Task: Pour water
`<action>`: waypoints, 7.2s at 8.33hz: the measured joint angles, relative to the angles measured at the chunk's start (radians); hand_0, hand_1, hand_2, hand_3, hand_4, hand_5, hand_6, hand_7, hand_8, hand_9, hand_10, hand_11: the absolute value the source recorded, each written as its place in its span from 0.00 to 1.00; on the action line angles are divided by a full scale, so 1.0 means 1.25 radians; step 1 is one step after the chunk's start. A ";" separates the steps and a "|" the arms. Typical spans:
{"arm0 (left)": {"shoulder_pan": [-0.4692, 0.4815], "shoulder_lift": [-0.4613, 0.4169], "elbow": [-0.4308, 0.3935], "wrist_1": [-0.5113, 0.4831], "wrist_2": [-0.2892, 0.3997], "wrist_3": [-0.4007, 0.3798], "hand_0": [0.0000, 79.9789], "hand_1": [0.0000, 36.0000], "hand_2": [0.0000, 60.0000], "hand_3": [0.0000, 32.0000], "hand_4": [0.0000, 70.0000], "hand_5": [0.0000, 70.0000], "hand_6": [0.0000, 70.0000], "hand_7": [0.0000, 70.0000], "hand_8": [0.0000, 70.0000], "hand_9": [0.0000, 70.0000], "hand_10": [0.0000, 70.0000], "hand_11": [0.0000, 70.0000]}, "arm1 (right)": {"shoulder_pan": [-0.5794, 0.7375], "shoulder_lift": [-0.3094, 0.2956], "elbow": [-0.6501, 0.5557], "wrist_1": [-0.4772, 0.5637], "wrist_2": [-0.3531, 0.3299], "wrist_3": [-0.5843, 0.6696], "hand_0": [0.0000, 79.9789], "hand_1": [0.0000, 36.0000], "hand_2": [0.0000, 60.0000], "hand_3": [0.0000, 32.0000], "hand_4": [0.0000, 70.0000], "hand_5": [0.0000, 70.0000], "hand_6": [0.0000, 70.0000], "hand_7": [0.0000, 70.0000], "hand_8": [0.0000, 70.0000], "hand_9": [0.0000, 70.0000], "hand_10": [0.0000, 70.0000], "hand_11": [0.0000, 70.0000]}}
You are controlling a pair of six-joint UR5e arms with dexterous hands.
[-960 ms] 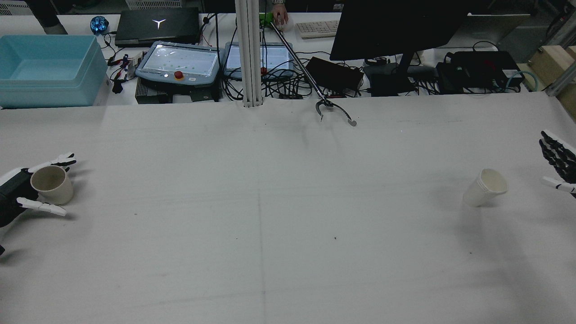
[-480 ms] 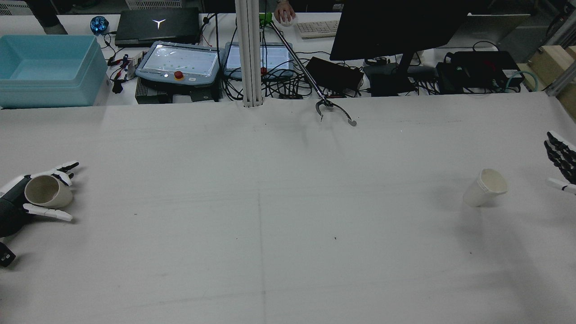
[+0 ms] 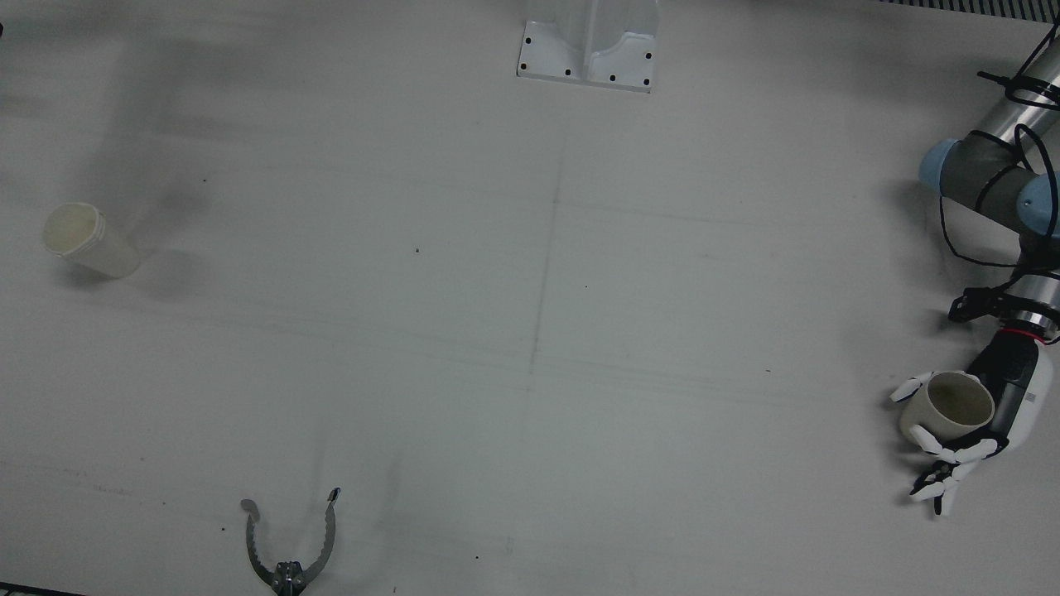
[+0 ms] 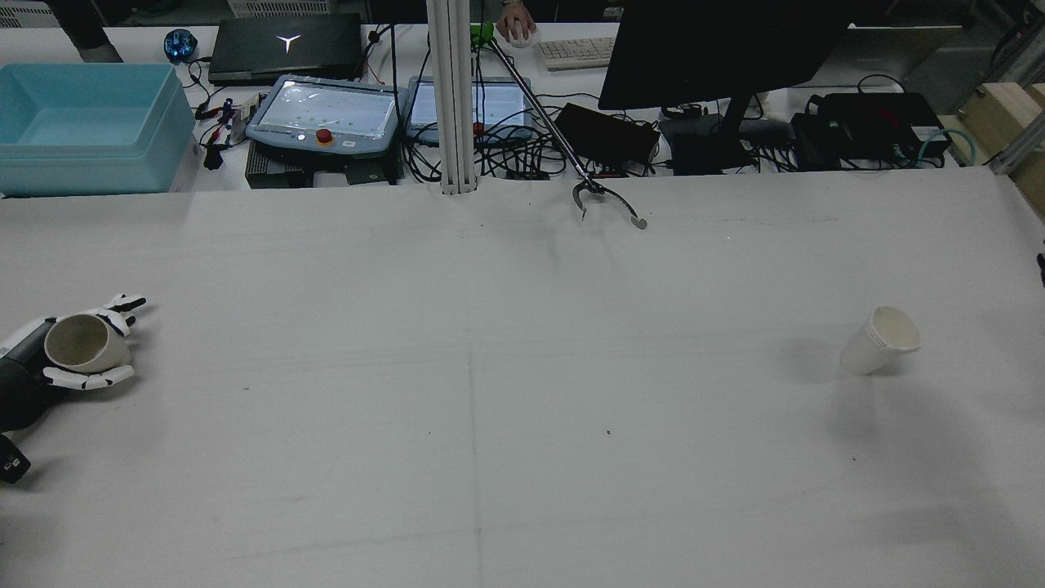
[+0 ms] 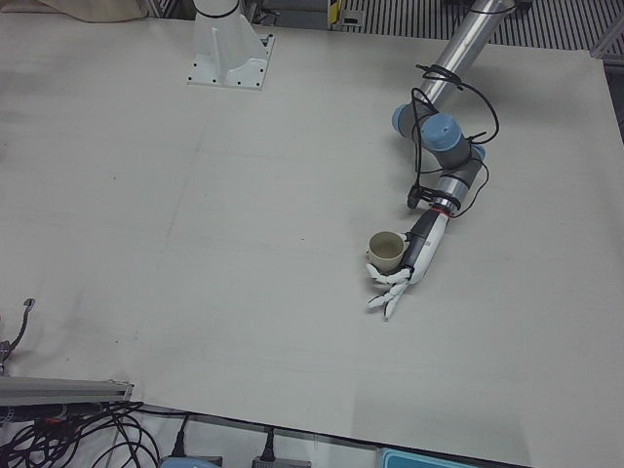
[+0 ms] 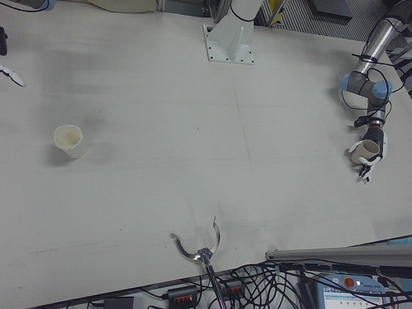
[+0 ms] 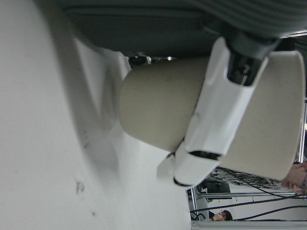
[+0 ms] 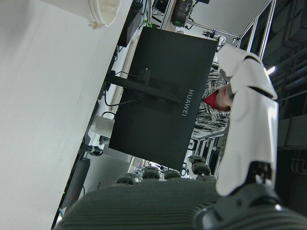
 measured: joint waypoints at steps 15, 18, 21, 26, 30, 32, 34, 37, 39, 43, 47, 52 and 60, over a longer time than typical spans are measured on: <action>-0.001 0.001 -0.258 0.253 0.003 -0.078 1.00 1.00 1.00 0.00 1.00 1.00 0.23 0.23 0.07 0.06 0.10 0.20 | 0.027 0.196 -0.270 0.150 -0.185 -0.072 0.71 0.81 0.30 0.00 0.00 0.08 0.00 0.00 0.04 0.02 0.00 0.00; -0.001 0.004 -0.255 0.256 0.001 -0.079 1.00 1.00 1.00 0.00 1.00 1.00 0.23 0.22 0.08 0.06 0.10 0.21 | 0.017 0.200 -0.334 0.171 -0.146 -0.043 0.67 0.73 0.30 0.00 0.00 0.08 0.00 0.00 0.09 0.09 0.00 0.00; 0.001 0.004 -0.257 0.256 0.001 -0.079 1.00 1.00 1.00 0.00 1.00 1.00 0.23 0.22 0.08 0.06 0.10 0.21 | -0.001 0.206 -0.348 0.189 -0.126 -0.045 0.69 0.79 0.37 0.00 0.00 0.09 0.00 0.00 0.06 0.05 0.00 0.00; 0.000 0.008 -0.256 0.255 -0.001 -0.079 1.00 1.00 1.00 0.00 1.00 1.00 0.22 0.21 0.08 0.06 0.10 0.21 | -0.146 0.229 -0.347 0.189 -0.028 -0.084 0.76 0.95 0.42 0.00 0.00 0.11 0.00 0.00 0.03 0.02 0.00 0.00; -0.002 0.013 -0.253 0.252 -0.001 -0.080 1.00 1.00 1.00 0.00 1.00 1.00 0.22 0.21 0.08 0.06 0.11 0.21 | -0.201 0.239 -0.335 0.189 0.011 -0.092 0.81 1.00 0.48 0.00 0.00 0.13 0.04 0.06 0.03 0.01 0.00 0.00; -0.002 0.013 -0.249 0.249 -0.001 -0.080 1.00 1.00 1.00 0.00 1.00 1.00 0.22 0.21 0.08 0.06 0.11 0.21 | -0.219 0.239 -0.322 0.189 0.033 -0.092 0.88 1.00 0.52 0.00 0.00 0.15 0.08 0.14 0.05 0.05 0.00 0.00; -0.002 0.013 -0.248 0.247 -0.001 -0.080 1.00 1.00 1.00 0.00 1.00 1.00 0.22 0.20 0.08 0.06 0.11 0.21 | -0.237 0.239 -0.302 0.186 0.058 -0.093 1.00 1.00 0.80 0.00 0.09 0.21 0.28 0.59 0.21 0.32 0.00 0.00; -0.001 0.017 -0.247 0.245 -0.001 -0.080 1.00 1.00 1.00 0.00 1.00 1.00 0.22 0.21 0.08 0.06 0.11 0.21 | -0.253 0.239 -0.296 0.181 0.080 -0.092 1.00 1.00 1.00 0.00 0.17 0.30 0.53 0.99 0.49 0.69 0.00 0.00; 0.001 0.015 -0.249 0.248 0.000 -0.079 1.00 1.00 1.00 0.00 1.00 1.00 0.23 0.22 0.08 0.06 0.10 0.21 | -0.253 0.238 -0.288 0.178 0.082 -0.091 1.00 1.00 1.00 0.00 0.10 0.30 0.48 0.83 0.41 0.58 0.00 0.00; 0.020 -0.055 -0.257 0.318 0.006 -0.070 1.00 1.00 1.00 0.00 1.00 1.00 0.24 0.21 0.07 0.05 0.10 0.20 | -0.190 0.199 -0.129 0.108 0.096 -0.082 1.00 1.00 1.00 0.00 0.21 0.30 0.51 0.81 0.35 0.51 0.00 0.00; 0.141 -0.230 -0.251 0.481 0.010 -0.047 1.00 1.00 1.00 0.00 1.00 1.00 0.27 0.23 0.08 0.06 0.10 0.20 | 0.006 0.276 0.198 -0.383 -0.027 -0.069 1.00 1.00 1.00 0.00 0.23 0.30 0.54 0.81 0.39 0.55 0.00 0.00; 0.172 -0.401 -0.203 0.593 0.053 -0.032 1.00 1.00 1.00 0.00 1.00 1.00 0.31 0.26 0.09 0.05 0.09 0.18 | 0.043 0.587 0.393 -0.830 -0.081 -0.274 1.00 1.00 1.00 0.00 0.57 0.31 0.79 1.00 0.42 0.64 0.00 0.00; 0.175 -0.597 -0.179 0.694 0.063 -0.039 1.00 1.00 1.00 0.00 1.00 1.00 0.30 0.24 0.08 0.03 0.07 0.16 | -0.333 0.715 0.455 -0.697 0.299 -1.071 1.00 1.00 1.00 0.00 0.39 0.30 0.63 1.00 0.39 0.58 0.00 0.00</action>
